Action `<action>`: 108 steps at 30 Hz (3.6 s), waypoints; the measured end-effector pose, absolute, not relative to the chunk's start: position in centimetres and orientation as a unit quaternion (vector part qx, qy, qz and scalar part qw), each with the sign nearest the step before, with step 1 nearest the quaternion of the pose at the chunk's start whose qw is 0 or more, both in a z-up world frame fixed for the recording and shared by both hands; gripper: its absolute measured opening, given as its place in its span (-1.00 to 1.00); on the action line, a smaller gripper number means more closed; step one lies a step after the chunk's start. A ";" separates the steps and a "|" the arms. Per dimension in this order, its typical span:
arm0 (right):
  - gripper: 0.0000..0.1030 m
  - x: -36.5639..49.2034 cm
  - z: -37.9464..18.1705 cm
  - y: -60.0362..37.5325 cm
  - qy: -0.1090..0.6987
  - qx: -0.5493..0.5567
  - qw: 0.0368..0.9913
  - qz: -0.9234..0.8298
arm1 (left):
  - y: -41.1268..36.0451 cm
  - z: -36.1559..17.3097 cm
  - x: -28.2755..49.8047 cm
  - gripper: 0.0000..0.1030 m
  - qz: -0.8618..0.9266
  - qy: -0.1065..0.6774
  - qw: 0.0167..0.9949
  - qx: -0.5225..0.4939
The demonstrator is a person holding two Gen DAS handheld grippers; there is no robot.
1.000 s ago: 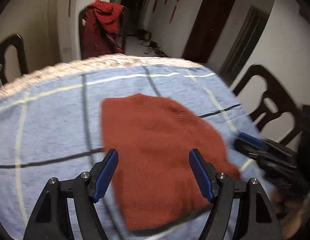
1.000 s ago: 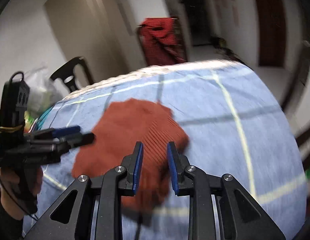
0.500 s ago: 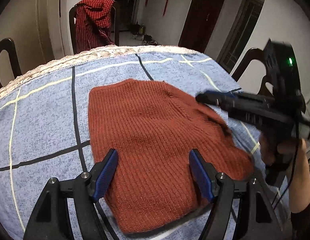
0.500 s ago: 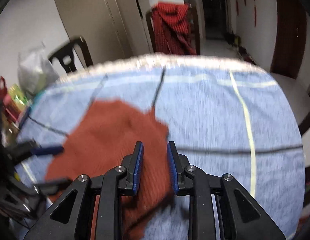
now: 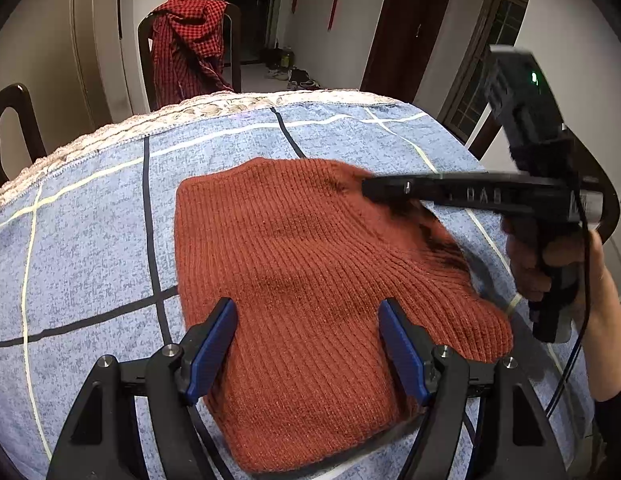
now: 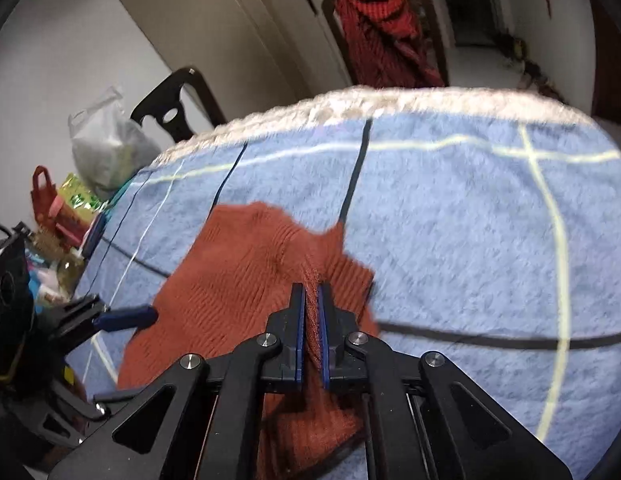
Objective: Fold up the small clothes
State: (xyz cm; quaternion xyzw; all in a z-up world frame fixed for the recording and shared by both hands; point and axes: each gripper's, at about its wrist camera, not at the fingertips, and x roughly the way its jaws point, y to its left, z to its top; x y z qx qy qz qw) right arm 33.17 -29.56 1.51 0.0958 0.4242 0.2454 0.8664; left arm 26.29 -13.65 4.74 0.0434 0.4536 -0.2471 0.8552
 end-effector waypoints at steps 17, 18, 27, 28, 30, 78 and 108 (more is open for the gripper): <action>-0.50 31.5 3.0 -29.3 0.400 0.024 0.902 0.160 | -13.1 5.2 26.1 0.45 -0.253 0.452 0.855 0.030; -0.50 30.3 3.7 -29.3 0.388 0.025 0.906 0.166 | -12.8 5.3 26.0 0.45 -0.251 0.452 0.856 0.025; -0.50 22.5 3.7 -27.2 0.363 0.010 0.904 0.226 | -9.9 4.6 24.6 0.45 -0.222 0.451 0.865 0.011; -0.50 22.0 3.0 -26.7 0.367 -0.004 0.902 0.226 | -9.8 4.3 24.5 0.45 -0.215 0.451 0.866 0.017; -0.50 21.4 1.5 -25.6 0.373 -0.051 0.903 0.206 | -9.9 3.7 24.2 0.45 -0.203 0.455 0.866 0.032; 0.31 28.0 -2.0 -31.2 0.465 0.252 0.815 0.237 | -8.8 1.0 29.9 0.53 -0.264 0.531 0.797 -0.117; -0.38 25.7 4.0 -26.5 0.408 0.199 0.863 0.222 | -6.9 5.6 28.2 -0.37 -0.240 0.493 0.829 -0.110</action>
